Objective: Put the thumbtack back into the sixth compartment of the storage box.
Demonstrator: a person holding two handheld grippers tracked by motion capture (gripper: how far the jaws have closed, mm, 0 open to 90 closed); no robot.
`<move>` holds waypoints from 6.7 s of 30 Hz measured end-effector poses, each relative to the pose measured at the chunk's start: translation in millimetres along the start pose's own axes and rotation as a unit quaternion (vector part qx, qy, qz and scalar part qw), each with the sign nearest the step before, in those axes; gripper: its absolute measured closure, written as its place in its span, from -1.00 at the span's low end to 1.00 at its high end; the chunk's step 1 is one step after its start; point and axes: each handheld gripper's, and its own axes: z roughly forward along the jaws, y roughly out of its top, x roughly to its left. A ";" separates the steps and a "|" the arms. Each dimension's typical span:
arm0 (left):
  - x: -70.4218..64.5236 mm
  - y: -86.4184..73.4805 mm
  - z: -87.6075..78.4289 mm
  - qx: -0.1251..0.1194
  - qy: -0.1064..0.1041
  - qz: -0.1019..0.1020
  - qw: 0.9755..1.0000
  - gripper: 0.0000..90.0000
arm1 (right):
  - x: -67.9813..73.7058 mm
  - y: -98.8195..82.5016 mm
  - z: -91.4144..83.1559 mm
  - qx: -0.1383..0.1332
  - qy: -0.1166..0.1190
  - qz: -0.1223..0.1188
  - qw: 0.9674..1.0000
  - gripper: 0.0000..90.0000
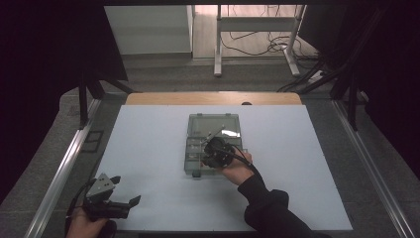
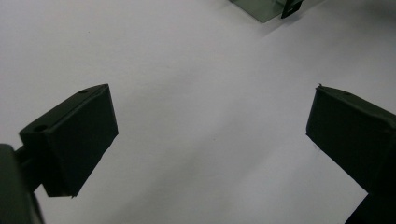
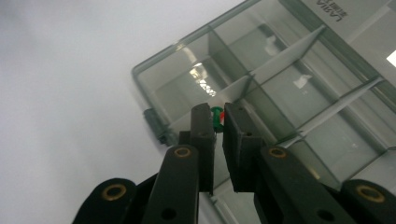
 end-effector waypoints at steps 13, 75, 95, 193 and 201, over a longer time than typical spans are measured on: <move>-0.1 -0.1 -0.2 0.000 -0.001 0.001 1.000 -0.95 | -9.7 0.0 15.9 0.014 -0.014 0.008 1.000 0.74; -0.4 -0.1 -0.4 -0.001 -0.001 0.003 1.000 -0.95 | -12.9 -30.5 -38.4 -0.047 -0.016 0.026 0.998 -0.46; -0.2 -0.2 -0.7 -0.002 -0.002 0.003 1.000 -0.95 | -11.1 -53.3 -46.8 -0.058 -0.045 0.020 0.997 -0.87; 0.6 0.6 0.5 -0.002 -0.004 -0.004 1.000 -0.94 | -22.4 -220.3 -142.2 -0.148 -0.175 0.168 0.959 -1.00; 0.5 0.8 0.9 -0.002 -0.004 -0.004 1.000 -0.94 | -23.2 -233.4 -145.8 -0.142 -0.189 0.182 0.955 -1.00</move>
